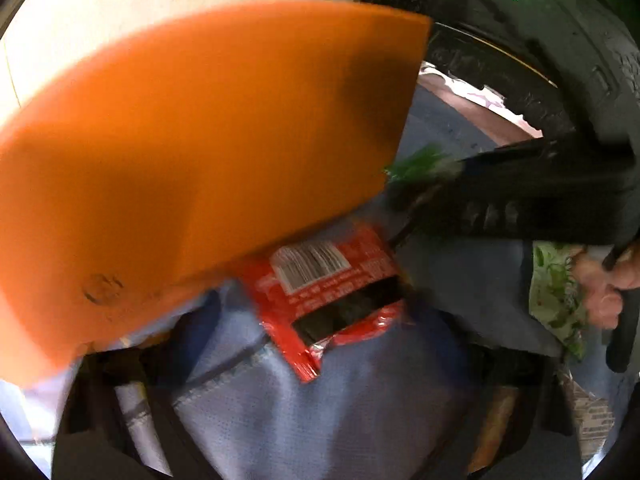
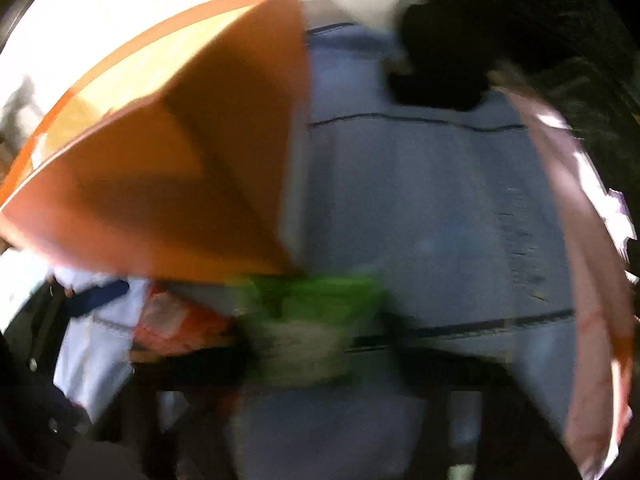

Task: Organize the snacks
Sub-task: 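Grasp a red wafer pack with the left gripper while the right grasps the green plum bag, then drop the red wafer pack and green plum bag into the orange box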

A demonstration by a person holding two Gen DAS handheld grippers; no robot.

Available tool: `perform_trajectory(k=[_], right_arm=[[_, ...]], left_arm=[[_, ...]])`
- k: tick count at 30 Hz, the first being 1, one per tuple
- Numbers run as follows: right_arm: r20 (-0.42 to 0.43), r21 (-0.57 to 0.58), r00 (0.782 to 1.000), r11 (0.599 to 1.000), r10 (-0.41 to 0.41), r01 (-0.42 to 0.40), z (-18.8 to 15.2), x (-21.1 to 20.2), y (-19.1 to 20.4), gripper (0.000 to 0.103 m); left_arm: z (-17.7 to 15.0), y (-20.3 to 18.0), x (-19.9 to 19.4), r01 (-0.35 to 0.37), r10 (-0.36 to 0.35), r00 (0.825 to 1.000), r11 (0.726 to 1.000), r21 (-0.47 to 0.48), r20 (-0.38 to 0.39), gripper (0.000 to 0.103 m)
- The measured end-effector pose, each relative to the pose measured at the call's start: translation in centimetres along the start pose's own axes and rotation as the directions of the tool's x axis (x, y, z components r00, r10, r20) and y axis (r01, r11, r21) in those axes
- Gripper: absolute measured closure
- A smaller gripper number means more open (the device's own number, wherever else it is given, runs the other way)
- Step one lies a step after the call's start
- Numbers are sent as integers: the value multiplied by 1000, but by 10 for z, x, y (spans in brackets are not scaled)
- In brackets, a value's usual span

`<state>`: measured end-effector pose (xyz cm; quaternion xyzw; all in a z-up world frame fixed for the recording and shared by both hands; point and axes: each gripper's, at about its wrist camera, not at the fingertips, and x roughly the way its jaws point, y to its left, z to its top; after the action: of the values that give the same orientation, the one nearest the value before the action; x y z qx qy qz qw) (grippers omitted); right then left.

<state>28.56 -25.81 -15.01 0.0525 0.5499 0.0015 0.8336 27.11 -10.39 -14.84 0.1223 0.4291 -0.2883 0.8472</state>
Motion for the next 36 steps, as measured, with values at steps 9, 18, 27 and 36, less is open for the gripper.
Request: perform_trajectory(k=[9,18,27,36], right_arm=[[17,57,1000,998,0,-1,-16,-31,-23,72],[117,-24,993,1000,5,-2,-25,-113,13,72],[283,-69,959,998,17,2,5,-184,79,72],[316,-94,949,995,4,27,55,-172,120,72]], left_arm=[[9,4,-15,73,-74,997,996,-58,-18,58],[0,11,-109,107,-105,993,992,-60,51,57],[45,62,-193,-119,148,978,974,-191,147,57],[62,150,-203,-299,336,939,903,-308,76,57]])
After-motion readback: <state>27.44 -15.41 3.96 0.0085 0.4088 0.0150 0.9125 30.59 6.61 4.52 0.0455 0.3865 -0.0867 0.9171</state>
